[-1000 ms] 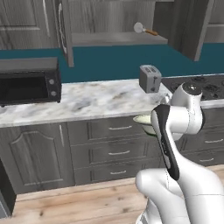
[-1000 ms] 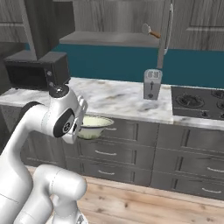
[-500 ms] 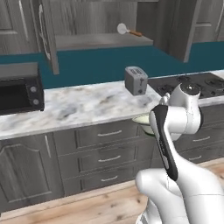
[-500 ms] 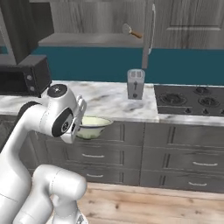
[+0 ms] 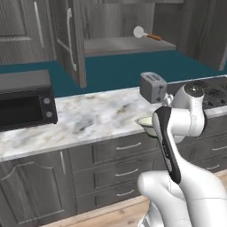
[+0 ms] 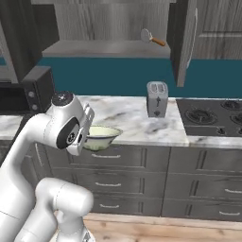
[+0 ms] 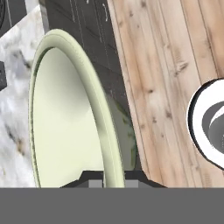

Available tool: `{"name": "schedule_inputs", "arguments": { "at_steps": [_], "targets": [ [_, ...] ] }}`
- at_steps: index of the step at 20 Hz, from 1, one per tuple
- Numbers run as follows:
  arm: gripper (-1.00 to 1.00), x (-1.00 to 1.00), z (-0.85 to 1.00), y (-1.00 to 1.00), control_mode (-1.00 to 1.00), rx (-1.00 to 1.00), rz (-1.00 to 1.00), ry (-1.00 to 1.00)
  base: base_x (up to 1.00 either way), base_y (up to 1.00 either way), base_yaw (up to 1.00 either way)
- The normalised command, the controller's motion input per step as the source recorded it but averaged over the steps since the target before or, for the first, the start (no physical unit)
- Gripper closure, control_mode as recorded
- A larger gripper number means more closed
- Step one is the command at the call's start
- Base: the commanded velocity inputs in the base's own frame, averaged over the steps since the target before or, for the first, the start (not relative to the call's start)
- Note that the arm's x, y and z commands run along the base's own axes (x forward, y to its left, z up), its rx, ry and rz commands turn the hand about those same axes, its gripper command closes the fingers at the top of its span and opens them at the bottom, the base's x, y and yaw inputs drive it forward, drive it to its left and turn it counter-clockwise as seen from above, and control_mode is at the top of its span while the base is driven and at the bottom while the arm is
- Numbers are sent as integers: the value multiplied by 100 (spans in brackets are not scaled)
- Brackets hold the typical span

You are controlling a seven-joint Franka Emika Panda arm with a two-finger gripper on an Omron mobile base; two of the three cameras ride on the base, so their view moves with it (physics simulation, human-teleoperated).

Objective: Pick the mug and place it in the sink. Pick the bowl and place it in the open cabinet and then close the cabinet.

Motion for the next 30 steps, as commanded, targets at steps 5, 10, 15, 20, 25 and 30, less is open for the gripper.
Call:
{"name": "schedule_inputs", "arguments": {
  "at_steps": [5,10,15,20,25,30],
  "targets": [
    [100,0,0,0,100,0,0,0,44,5,0],
    [100,0,0,0,100,0,0,0,12,-27,0],
    [100,0,0,0,100,0,0,0,32,11,0],
    [100,0,0,0,100,0,0,0,58,19,0],
    [100,0,0,0,100,0,0,0,11,-11,0],
    [100,0,0,0,100,0,0,0,0,-19,11]
  ]
}}
